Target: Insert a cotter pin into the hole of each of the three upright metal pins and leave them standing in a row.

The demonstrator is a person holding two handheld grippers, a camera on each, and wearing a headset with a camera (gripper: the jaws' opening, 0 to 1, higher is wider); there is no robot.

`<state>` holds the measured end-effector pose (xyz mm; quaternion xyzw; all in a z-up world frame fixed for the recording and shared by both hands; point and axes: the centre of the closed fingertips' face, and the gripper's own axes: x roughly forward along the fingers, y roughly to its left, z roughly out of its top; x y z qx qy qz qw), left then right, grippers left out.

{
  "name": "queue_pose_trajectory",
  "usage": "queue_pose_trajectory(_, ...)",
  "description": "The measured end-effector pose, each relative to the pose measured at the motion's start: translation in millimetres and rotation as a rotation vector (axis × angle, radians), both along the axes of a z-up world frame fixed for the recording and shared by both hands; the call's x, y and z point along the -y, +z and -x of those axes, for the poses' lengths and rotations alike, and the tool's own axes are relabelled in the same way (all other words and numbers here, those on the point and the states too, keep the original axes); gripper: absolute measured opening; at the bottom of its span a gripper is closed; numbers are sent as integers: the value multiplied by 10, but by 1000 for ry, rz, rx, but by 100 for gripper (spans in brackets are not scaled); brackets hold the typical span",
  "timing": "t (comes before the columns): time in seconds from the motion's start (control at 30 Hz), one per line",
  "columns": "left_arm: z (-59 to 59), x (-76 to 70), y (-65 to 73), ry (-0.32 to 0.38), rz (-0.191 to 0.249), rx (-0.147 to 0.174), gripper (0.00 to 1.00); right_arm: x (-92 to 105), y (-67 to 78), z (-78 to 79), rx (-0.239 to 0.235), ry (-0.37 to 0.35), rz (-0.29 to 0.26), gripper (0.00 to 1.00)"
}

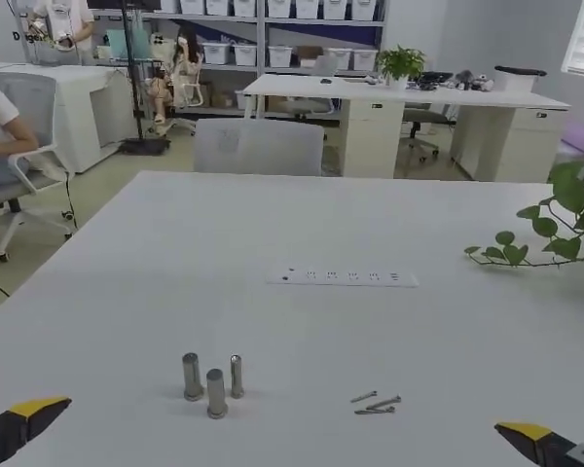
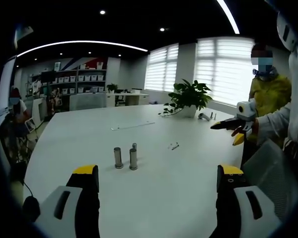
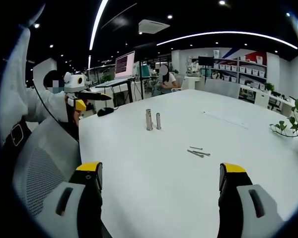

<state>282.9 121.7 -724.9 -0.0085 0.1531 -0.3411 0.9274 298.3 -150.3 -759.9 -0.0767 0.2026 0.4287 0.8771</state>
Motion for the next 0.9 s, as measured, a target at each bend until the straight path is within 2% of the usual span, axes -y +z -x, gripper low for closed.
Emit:
queue_pose_trajectory(0.3, 29, 21, -18, -25, -4, -6, 100, -9, 2, -5, 2, 8, 2, 100)
queue_pose_trajectory(0.9, -11, 23, -69, -36, -6, -16, 100, -11, -35, -2, -7, 13, 6, 100)
